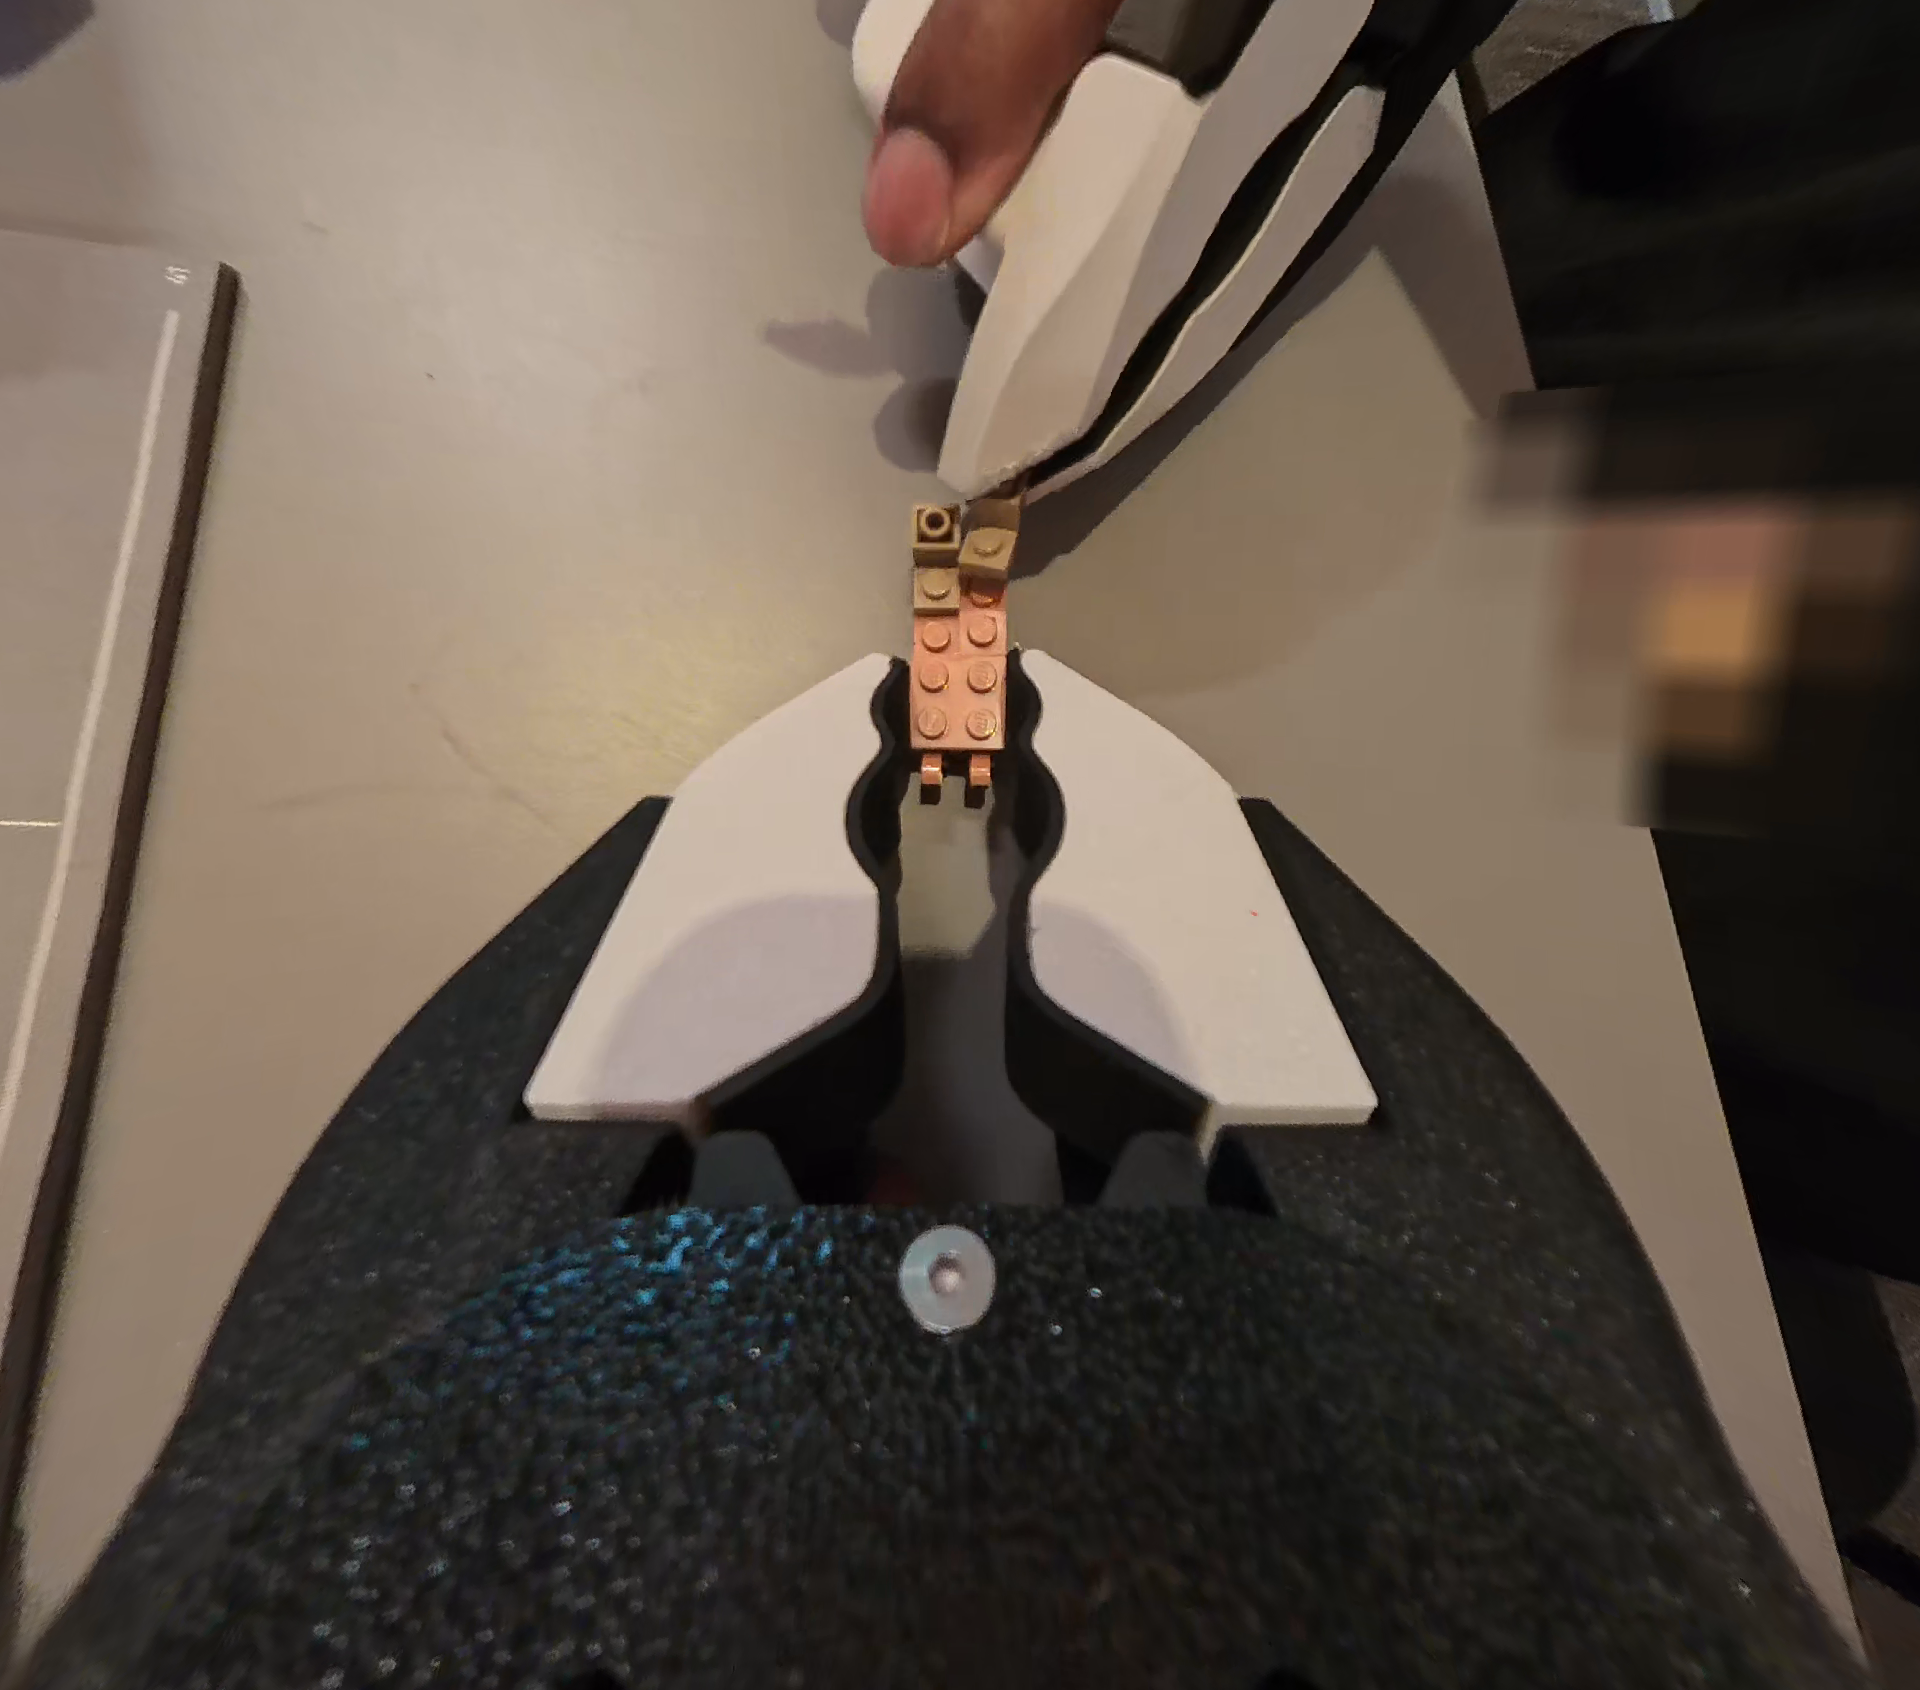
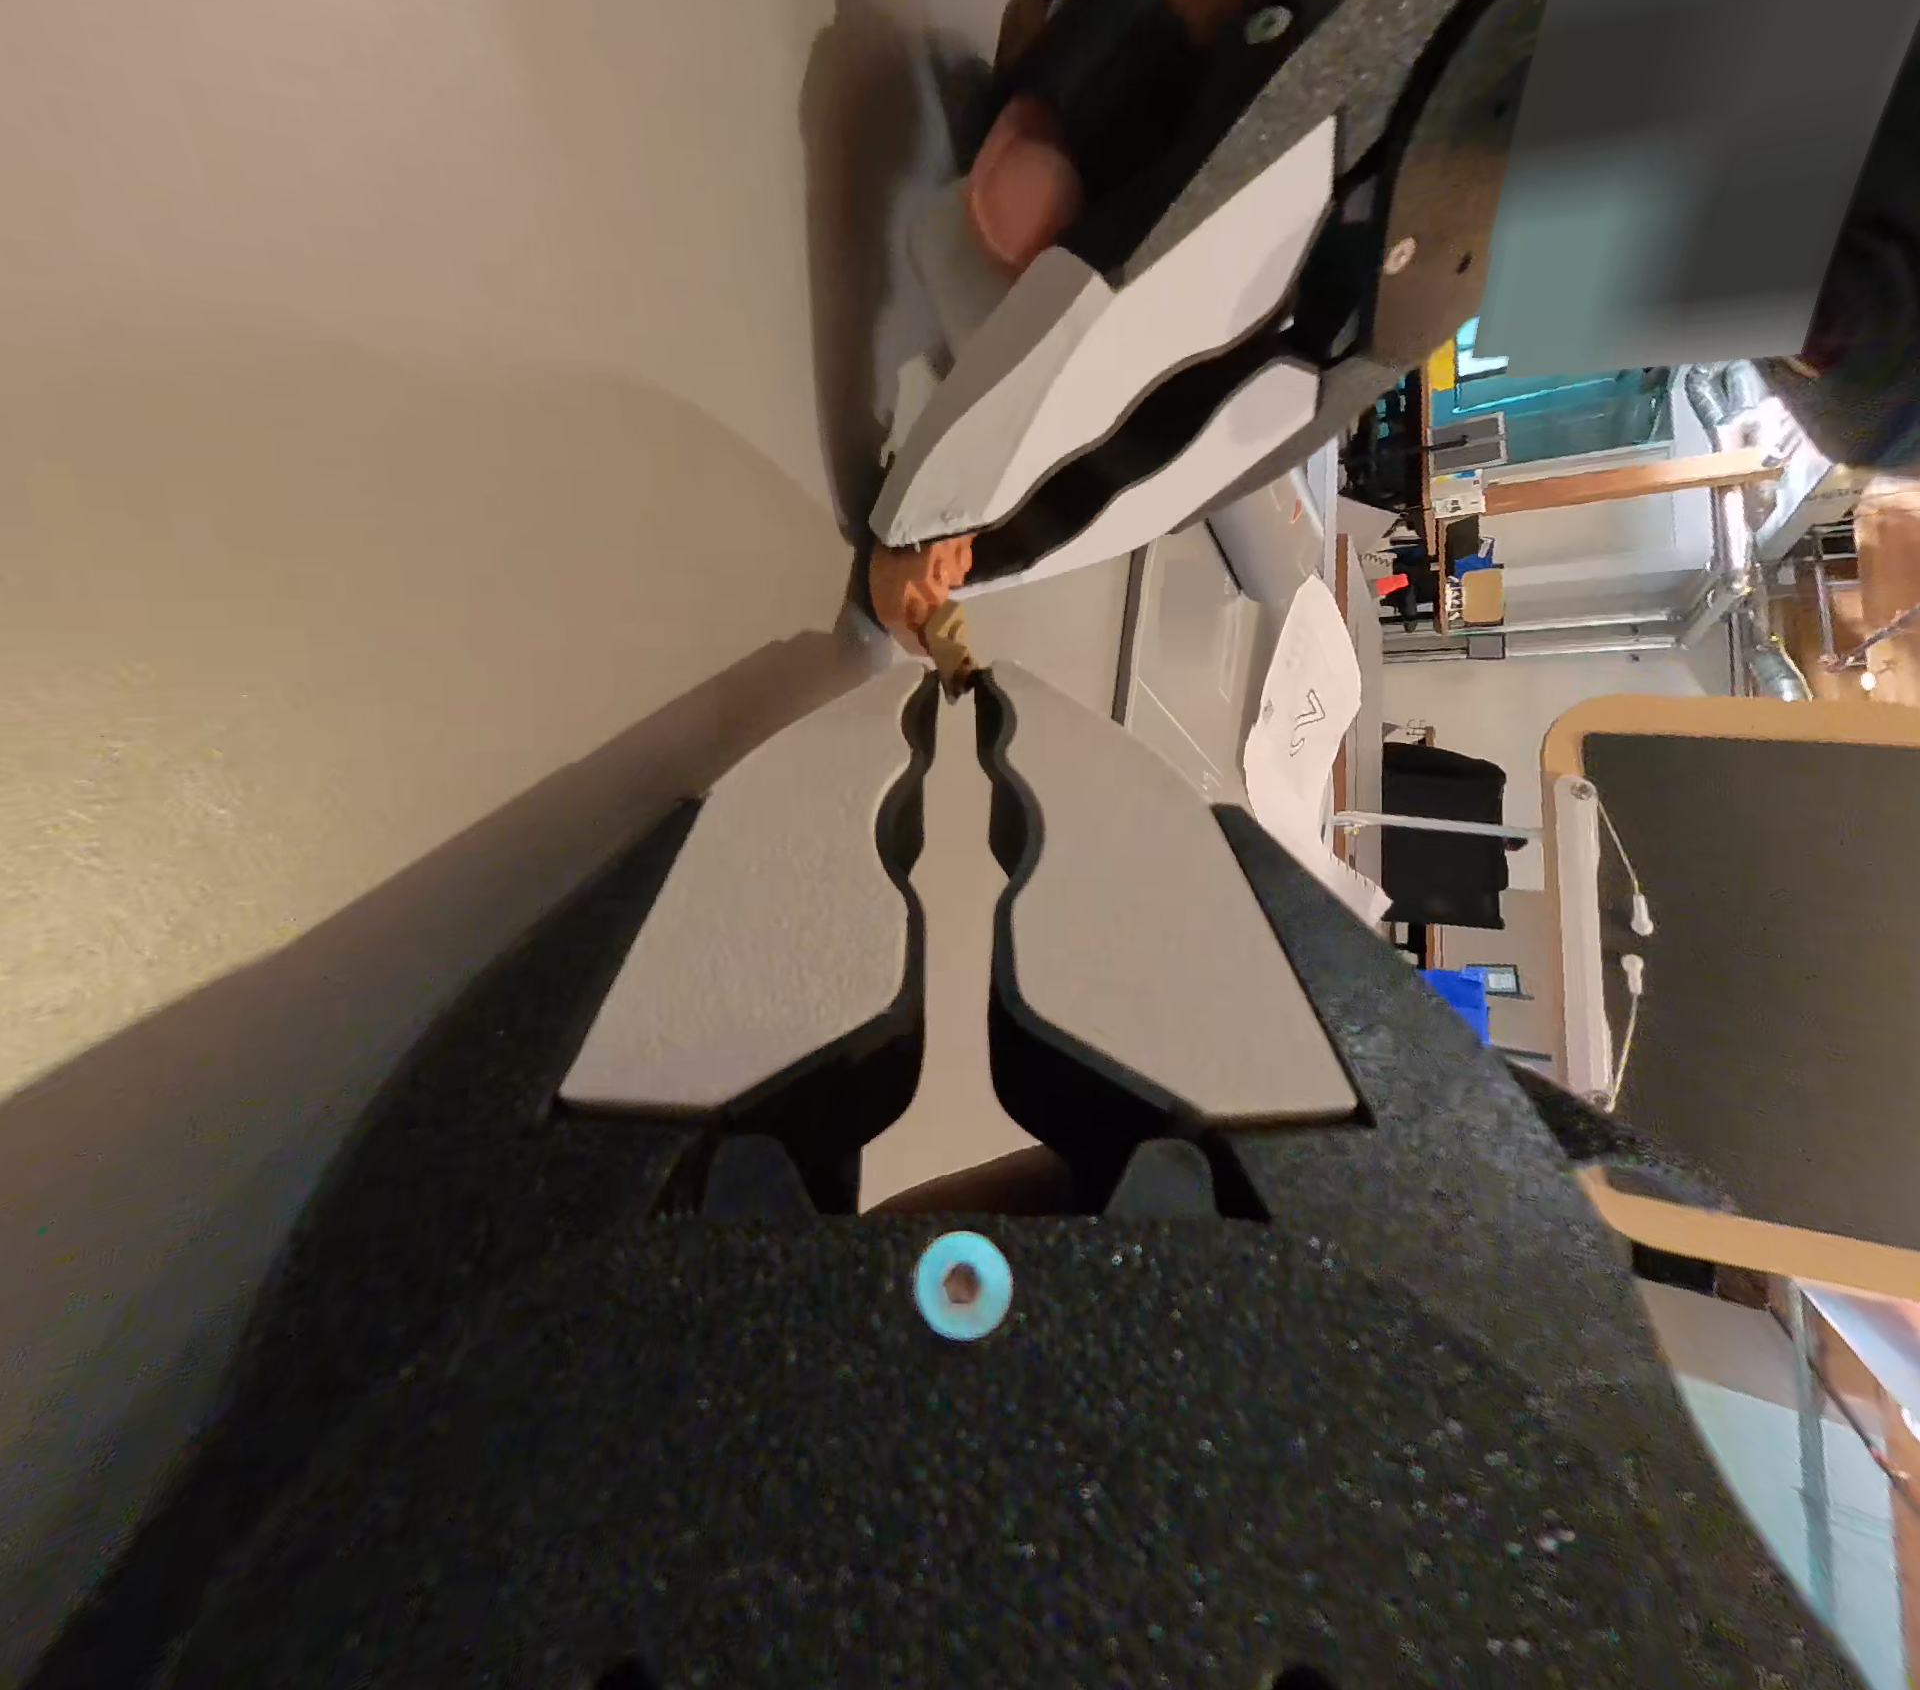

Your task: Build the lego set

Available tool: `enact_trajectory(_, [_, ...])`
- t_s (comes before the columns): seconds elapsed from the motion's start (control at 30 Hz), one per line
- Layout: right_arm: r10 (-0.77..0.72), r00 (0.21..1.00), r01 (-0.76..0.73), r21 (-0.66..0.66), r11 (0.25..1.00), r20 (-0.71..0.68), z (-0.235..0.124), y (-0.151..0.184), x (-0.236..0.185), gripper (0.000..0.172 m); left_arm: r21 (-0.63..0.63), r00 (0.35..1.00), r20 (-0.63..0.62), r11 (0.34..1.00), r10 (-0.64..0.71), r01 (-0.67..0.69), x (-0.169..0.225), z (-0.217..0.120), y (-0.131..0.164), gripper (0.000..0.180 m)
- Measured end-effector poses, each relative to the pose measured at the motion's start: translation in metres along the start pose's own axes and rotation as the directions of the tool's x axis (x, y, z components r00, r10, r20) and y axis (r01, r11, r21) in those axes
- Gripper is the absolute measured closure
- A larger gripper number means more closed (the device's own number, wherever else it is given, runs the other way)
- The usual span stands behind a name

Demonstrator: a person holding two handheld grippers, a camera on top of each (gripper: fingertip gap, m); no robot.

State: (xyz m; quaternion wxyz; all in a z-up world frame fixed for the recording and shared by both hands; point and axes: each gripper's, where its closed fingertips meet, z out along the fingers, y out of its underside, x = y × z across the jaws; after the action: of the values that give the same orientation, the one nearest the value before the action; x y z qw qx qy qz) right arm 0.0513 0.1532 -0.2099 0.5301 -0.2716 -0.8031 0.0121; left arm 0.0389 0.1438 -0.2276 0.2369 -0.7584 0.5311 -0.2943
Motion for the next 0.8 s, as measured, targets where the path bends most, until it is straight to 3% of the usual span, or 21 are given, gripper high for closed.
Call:
enact_trajectory(0.5, [-0.173, 0.984, 0.176, -0.048, 0.983, 0.046, 0.0056, -0.0019, -0.0023, 0.165, -0.007, 1.0, -0.007, 1.0, 0.01, -0.01, 0.0012, -0.0005, 0.0009, 0.164])
enact_trajectory(0.8, [-0.2, 0.979, 0.201, -0.068, 0.977, 0.027, 0.0087, -0.0014, -0.0002, 0.165, -0.004, 1.0, -0.002, 1.0, 0.001, -0.001, -0.0002, -0.0018, 0.0017, 0.164])
